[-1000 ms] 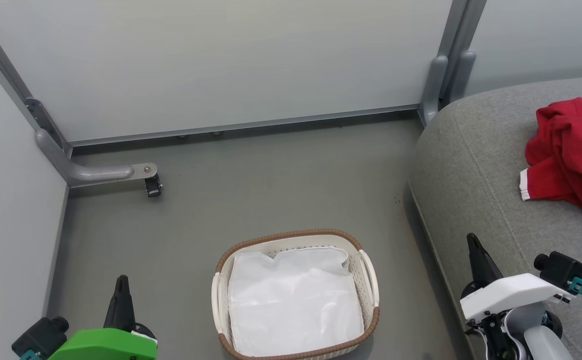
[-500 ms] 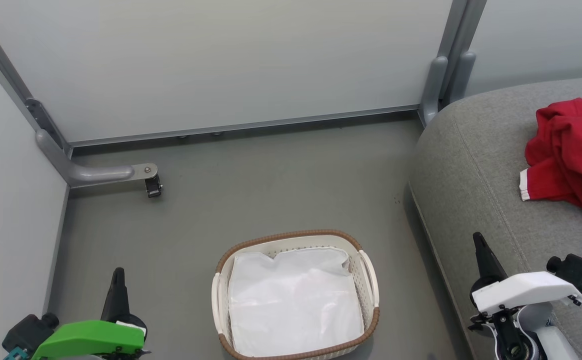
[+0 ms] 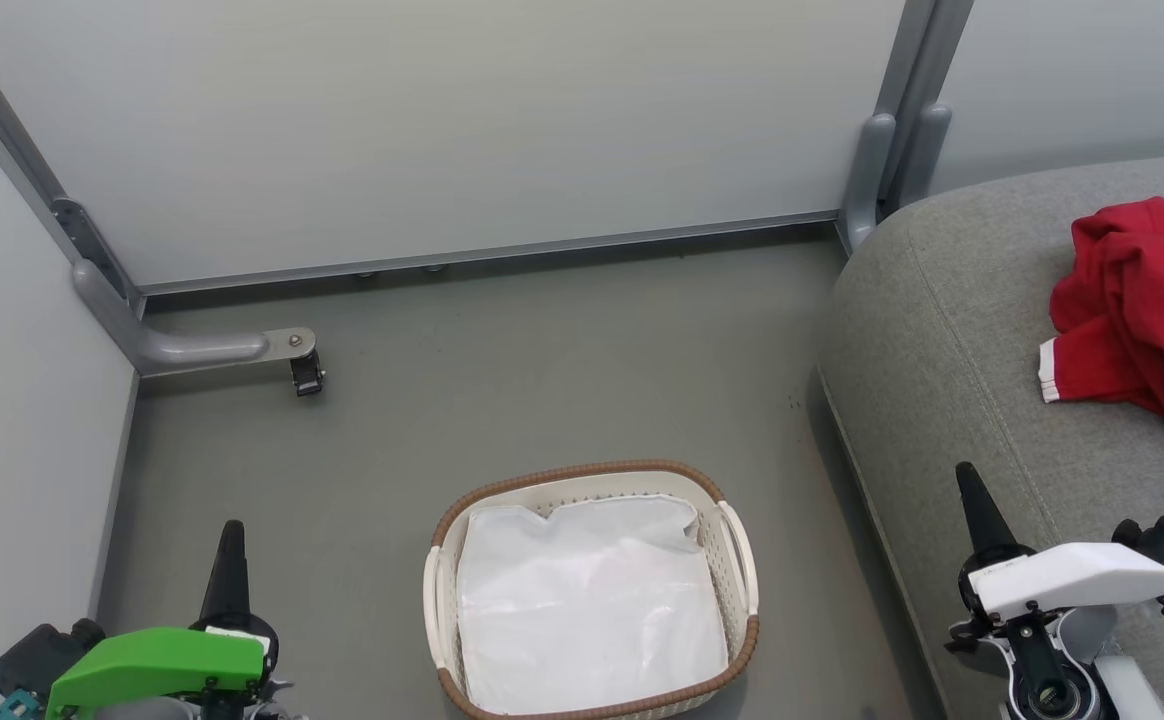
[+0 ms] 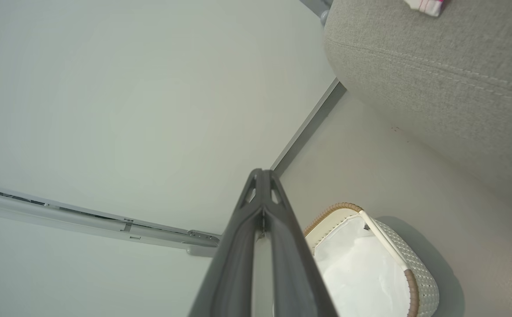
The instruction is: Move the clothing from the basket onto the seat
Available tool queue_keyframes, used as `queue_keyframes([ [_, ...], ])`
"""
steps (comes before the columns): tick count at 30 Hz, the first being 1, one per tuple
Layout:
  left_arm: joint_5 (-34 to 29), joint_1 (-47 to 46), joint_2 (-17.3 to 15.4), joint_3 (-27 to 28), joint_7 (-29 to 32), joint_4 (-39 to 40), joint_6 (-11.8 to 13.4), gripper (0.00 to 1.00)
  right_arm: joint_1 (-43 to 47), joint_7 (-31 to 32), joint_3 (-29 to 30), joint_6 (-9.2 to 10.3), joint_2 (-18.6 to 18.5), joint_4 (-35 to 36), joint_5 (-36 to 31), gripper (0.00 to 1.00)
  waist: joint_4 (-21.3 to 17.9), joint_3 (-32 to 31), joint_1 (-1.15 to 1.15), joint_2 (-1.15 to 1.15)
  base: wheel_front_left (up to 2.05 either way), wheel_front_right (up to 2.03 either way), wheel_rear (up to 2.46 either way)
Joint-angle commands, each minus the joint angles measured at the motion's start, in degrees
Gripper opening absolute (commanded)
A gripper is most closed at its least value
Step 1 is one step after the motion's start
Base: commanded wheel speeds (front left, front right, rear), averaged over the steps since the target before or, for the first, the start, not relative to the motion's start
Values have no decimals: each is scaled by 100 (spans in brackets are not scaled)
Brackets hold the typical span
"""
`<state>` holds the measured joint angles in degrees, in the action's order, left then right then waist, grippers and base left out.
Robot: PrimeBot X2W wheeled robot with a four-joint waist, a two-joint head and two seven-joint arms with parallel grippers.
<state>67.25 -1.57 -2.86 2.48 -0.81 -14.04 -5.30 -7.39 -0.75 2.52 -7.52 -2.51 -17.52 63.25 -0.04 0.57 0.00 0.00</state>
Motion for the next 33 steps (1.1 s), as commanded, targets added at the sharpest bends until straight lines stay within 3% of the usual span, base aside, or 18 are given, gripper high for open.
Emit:
queue_keyframes([
  [1,120,-153,-10,45,34,39,-34,0,20,38,33,3,-34,84,149,0,0,-1,0,0,0,0,0],
  [33,1606,-380,-8,279,484,13,-160,0,93,476,270,2,-46,261,1862,0,3,-22,0,0,0,0,0],
])
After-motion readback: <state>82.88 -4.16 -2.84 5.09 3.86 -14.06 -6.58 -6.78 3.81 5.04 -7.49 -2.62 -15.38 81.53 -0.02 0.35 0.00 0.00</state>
